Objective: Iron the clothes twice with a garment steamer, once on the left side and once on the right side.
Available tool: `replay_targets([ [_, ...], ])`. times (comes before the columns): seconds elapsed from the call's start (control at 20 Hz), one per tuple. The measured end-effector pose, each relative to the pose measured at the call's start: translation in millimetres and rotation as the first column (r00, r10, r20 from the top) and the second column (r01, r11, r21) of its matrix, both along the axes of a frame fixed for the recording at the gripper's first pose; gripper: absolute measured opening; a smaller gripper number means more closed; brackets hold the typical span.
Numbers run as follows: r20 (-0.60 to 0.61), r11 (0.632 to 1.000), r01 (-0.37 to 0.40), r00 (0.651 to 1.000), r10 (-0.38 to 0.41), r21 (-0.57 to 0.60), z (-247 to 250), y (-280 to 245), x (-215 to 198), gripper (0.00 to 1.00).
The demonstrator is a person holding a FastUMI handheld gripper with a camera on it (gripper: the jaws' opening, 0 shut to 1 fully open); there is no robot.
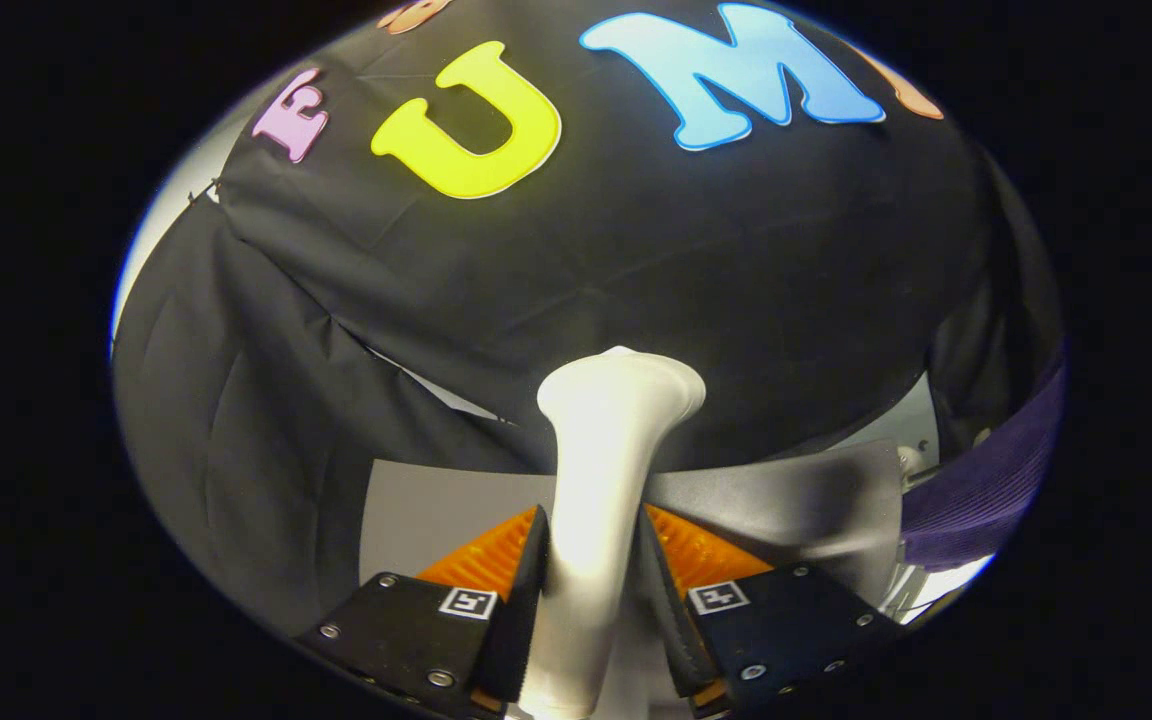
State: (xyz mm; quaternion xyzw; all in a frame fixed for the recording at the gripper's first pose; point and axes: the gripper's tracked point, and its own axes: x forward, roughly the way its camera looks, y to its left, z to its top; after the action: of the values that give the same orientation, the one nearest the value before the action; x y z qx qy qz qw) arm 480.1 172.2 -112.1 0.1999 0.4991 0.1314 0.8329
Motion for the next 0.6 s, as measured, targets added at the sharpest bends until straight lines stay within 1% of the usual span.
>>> replay_targets([
  [0.05,-0.001,1.000,-0.005,1.000,0.005,0.015,1.8,-0.7,1.0,0.50],
  [0.15,0.011,0.999,-0.008,1.000,0.008,0.032,3.4,2.3,-2.3,0.44],
  [0.2,0.028,0.999,-0.022,0.999,0.021,0.028,4.8,4.2,-4.4,0.42],
  [0.35,0.120,0.999,-0.040,0.992,0.037,0.017,25.2,4.3,-13.0,0.39],
  [0.55,0.254,0.999,-0.047,0.966,0.045,0.003,71.0,-8.3,-52.5,0.39],
  [0.6,0.285,0.999,-0.038,0.958,0.036,0.001,82.3,-13.8,-62.3,0.38],
])
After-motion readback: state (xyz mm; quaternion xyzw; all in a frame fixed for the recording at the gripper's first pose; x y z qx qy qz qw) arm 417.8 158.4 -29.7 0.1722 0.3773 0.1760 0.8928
